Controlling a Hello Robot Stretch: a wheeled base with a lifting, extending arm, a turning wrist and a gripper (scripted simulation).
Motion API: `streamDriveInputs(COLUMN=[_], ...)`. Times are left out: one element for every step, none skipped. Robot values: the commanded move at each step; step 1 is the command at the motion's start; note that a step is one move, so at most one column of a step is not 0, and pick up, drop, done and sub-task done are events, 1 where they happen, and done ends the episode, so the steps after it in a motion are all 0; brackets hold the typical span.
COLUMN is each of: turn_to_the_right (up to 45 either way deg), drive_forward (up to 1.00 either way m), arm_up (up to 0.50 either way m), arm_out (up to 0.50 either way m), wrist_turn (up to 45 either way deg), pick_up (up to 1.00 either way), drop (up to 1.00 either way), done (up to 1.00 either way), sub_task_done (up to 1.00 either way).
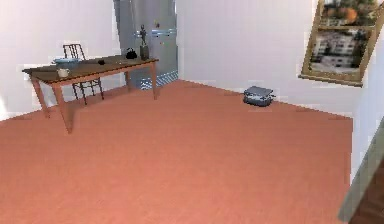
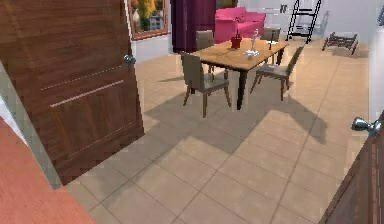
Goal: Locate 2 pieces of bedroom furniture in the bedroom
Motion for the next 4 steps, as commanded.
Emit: streamDriveInputs(turn_to_the_right=[15.0, 0.0, -45.0, -39.0], drive_forward=[0.00, 0.15, 0.00, 0.00], arm_up=[0.00, 0.00, 0.00, 0.00], arm_out=[0.00, 0.00, 0.00, 0.00], wrist_turn=[0.0, 0.0, 0.0, 0.0], pick_up=[0.00, 0.00, 0.00, 0.00], drop=[0.00, 0.00, 0.00, 0.00], done=[0.00, 0.00, 0.00, 0.00], sub_task_done=[0.00, 0.00, 0.00, 0.00])
